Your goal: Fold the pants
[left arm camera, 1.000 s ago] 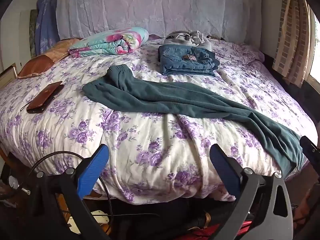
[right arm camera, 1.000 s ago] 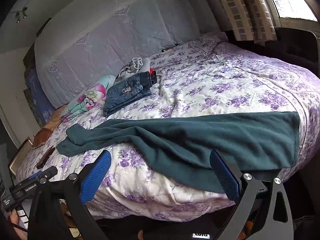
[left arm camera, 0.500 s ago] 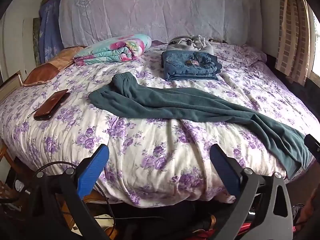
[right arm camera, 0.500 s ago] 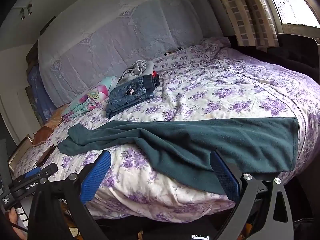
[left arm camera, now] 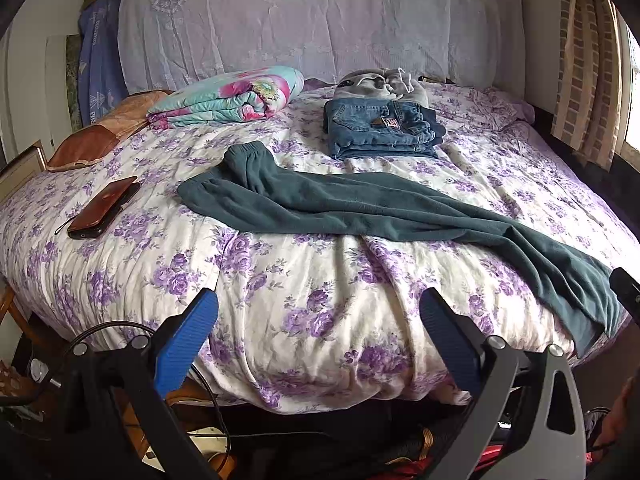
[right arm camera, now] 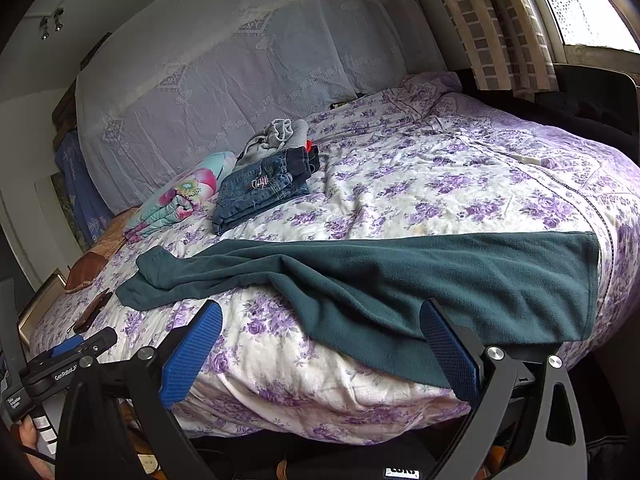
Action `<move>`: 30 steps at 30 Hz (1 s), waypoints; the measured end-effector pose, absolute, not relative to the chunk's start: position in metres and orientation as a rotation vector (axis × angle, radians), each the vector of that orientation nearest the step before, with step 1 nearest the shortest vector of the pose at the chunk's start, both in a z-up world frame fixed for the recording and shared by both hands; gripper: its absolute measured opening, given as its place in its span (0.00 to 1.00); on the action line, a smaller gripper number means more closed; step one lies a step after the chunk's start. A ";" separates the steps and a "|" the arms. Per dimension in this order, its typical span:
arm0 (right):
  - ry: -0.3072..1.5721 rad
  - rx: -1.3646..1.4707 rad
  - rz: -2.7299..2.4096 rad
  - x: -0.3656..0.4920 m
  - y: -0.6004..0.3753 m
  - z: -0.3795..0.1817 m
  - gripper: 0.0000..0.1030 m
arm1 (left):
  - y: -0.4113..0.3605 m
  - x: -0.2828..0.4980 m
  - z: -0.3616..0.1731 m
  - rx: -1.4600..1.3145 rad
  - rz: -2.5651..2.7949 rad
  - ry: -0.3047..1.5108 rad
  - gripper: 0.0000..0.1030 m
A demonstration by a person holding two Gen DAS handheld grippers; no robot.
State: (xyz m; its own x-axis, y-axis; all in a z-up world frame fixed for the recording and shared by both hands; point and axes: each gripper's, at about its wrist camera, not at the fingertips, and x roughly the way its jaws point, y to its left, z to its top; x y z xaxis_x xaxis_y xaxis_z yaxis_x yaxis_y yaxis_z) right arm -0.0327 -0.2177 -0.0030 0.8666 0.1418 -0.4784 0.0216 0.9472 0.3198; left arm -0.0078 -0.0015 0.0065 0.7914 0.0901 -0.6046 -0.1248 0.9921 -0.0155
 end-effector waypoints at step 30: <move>0.521 0.326 0.065 -0.033 -0.218 -0.003 0.97 | 0.000 -0.009 0.004 -0.058 0.117 0.650 0.95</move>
